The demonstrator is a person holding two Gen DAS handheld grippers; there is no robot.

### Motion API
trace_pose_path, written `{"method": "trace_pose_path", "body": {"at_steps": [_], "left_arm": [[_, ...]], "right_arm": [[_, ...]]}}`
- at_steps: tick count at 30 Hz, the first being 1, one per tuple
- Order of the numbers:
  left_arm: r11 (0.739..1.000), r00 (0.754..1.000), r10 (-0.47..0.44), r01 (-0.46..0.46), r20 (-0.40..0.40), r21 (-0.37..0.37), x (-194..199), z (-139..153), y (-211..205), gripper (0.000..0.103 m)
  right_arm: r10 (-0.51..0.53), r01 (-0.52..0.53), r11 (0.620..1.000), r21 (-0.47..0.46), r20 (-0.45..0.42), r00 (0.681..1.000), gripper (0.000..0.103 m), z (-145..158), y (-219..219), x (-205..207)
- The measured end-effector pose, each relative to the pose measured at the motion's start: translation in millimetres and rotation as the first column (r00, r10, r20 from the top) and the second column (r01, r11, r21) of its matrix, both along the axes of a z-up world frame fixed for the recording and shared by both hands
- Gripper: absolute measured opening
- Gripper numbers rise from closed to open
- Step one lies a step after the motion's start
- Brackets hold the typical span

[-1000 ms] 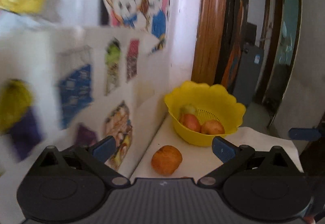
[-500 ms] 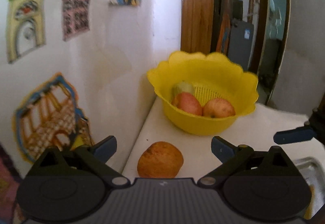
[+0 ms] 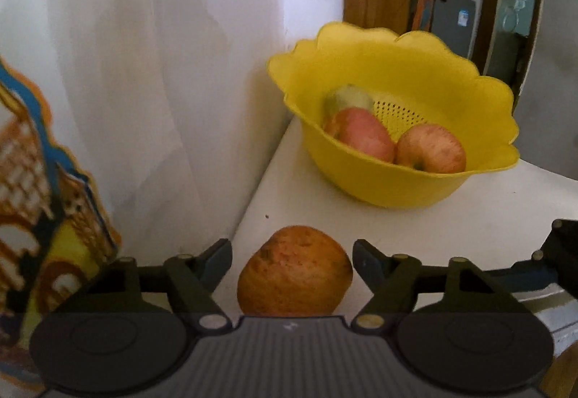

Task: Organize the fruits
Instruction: 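Grasp the red apple with the left tool while the right tool grasps the tangerine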

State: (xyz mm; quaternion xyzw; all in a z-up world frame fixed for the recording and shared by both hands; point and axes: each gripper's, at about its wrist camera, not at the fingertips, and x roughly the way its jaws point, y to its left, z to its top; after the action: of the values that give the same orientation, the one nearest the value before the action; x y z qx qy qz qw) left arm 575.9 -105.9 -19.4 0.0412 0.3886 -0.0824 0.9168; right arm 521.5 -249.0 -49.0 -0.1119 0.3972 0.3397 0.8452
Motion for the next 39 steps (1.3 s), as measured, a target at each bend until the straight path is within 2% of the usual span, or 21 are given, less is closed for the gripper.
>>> {"method": "trace_pose_path", "body": {"at_steps": [4,10,16,20,28,30,32,36,39], "left_arm": [[1.0,0.999,0.008,-0.009,-0.037,-0.011,6.2,-7.6,2.0,0.075],[0.999,0.999,0.011,-0.013,-0.052,-0.033,6.6,-10.8,4.0,0.072],[0.999,0.999,0.02,-0.021,-0.044,-0.024,1.5,-6.7,5.2,0.073],[0.999,0.999,0.018,-0.02,-0.038,-0.046,-3.7,-7.9,8.5,0.072],[0.998,1.0,-0.004,0.002,-0.029,-0.064,-10.7,-13.4,10.5,0.072],[0.998,1.0,-0.007,0.005,-0.021,-0.065,-14.1,-14.1,11.0,0.072],[0.997,1.0,-0.002,0.001,-0.02,-0.077,-15.9,-14.2,13.2,0.072],[0.995,1.0,0.003,-0.004,-0.014,-0.098,-20.7,-14.4,17.0,0.072],[0.997,1.0,-0.015,0.015,0.011,-0.076,-26.8,-15.3,14.9,0.072]], "right_arm": [[0.022,-0.022,1.0,-0.011,-0.024,0.999,0.085,-5.3,7.1,7.2],[0.088,-0.09,0.996,-0.018,-0.068,0.994,0.08,-14.4,25.4,15.9],[0.088,-0.09,0.995,-0.044,-0.063,0.994,0.068,-21.0,32.9,18.4],[0.072,-0.074,0.997,-0.036,-0.044,0.996,0.059,-20.6,31.1,18.4],[0.098,-0.099,0.995,-0.027,-0.01,0.995,0.042,-17.1,29.4,-1.6],[0.102,-0.102,0.994,-0.031,-0.004,0.995,0.041,-16.0,28.6,-4.6],[0.097,-0.097,0.995,-0.035,-0.001,0.995,0.035,-11.6,25.4,-4.5],[0.092,-0.093,0.995,-0.035,-0.006,0.996,0.035,-5.7,18.1,-6.3],[0.093,-0.093,0.995,-0.049,0.0,0.996,0.035,-8.4,16.0,-5.8]]}}
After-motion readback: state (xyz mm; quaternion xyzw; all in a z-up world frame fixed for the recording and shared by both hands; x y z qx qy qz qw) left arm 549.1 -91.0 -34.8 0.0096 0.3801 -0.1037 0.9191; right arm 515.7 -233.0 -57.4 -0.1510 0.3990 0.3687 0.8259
